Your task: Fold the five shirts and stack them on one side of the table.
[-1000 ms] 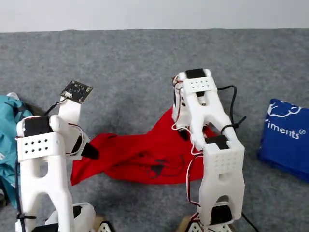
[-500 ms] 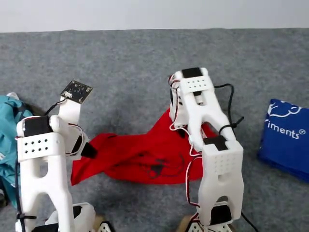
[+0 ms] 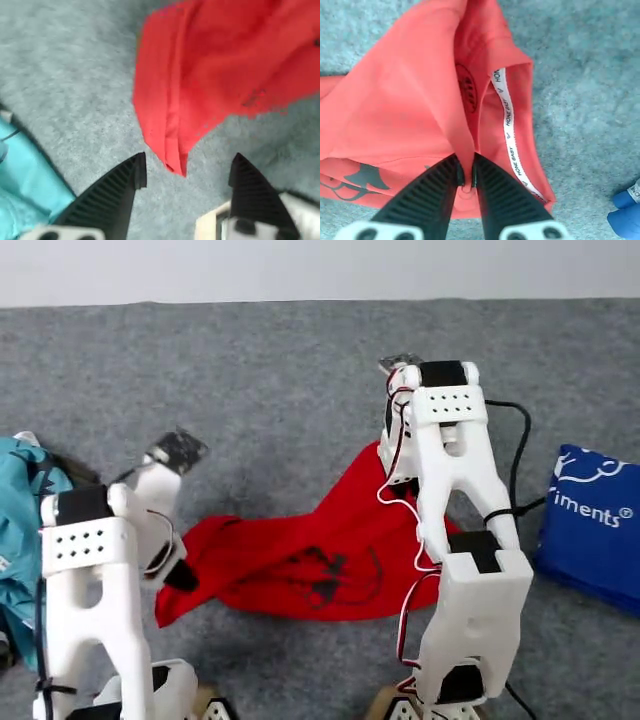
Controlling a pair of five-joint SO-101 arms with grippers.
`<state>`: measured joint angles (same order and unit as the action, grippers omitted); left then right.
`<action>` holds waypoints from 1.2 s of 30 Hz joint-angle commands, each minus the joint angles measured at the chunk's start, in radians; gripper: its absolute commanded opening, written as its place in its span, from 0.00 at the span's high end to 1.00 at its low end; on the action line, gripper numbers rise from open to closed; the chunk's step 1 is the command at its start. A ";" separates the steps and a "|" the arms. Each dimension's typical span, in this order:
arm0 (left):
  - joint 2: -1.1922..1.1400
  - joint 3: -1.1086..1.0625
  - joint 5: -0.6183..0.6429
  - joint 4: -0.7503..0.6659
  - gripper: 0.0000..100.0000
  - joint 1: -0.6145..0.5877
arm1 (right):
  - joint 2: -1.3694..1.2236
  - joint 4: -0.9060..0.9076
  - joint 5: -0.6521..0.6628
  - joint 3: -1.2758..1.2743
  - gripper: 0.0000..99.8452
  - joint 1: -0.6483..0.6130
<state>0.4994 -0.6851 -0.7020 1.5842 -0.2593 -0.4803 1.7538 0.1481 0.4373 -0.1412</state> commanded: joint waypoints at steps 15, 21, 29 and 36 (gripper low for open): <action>0.002 -0.282 -0.411 -0.186 0.74 -0.002 | 0.024 0.039 0.009 0.044 0.99 0.007; 0.002 -0.285 -0.411 -0.167 0.74 0.046 | 0.024 0.039 0.009 0.044 0.99 0.007; 0.002 -0.337 -0.365 -0.236 0.74 0.150 | 0.024 0.036 0.009 0.044 0.99 0.007; 0.002 -0.374 -0.367 -0.358 0.74 0.058 | 0.024 0.036 0.009 0.046 0.99 0.007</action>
<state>0.4994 -1.0625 -1.0825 1.2743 -0.1626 -0.4803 1.7538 0.1481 0.4373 -0.1412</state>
